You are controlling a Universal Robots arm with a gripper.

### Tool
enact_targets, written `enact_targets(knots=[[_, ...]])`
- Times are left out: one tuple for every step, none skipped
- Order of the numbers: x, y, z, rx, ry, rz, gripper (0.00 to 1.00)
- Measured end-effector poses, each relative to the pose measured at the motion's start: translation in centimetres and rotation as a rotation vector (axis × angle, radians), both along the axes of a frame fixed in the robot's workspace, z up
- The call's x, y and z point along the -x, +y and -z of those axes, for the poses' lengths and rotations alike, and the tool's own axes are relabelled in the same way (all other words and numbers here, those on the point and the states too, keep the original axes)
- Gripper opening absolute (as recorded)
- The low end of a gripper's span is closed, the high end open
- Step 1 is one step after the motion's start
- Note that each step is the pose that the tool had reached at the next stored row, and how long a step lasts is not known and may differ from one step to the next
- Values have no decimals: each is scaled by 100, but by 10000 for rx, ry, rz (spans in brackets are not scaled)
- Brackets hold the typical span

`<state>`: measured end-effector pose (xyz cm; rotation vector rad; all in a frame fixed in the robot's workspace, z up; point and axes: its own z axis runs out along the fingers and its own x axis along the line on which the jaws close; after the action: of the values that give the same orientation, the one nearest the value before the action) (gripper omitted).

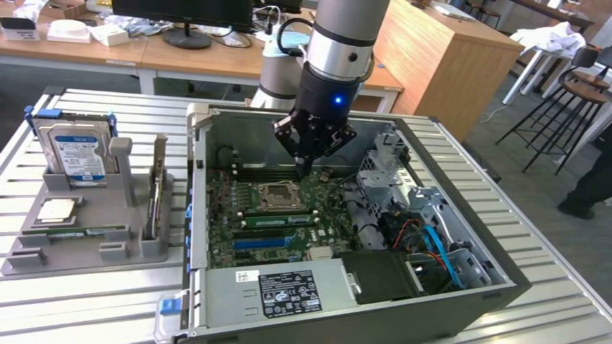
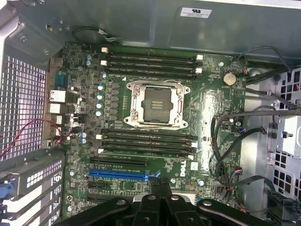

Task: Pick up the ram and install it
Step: 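Press down the ram until it locks into place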

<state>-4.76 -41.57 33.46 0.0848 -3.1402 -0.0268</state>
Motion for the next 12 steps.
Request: enact_targets(knots=[[0,0,0,1,2,1,10],[0,0,0,1,3,2,10],[0,0,0,0,3,1,10],[-1,0,0,0,3,0,10],[-1,0,1,0,3,-1,10],[-1,0,1,0,3,-2,10],[1,0,1,3,4,-2,10],[4,0,2,2,3,0,10],[7,0,3,1,3,0,10],[12,0,3,1,3,0,10],[18,1,4,1,3,1,10],[24,1,5,-1,2,0,10]])
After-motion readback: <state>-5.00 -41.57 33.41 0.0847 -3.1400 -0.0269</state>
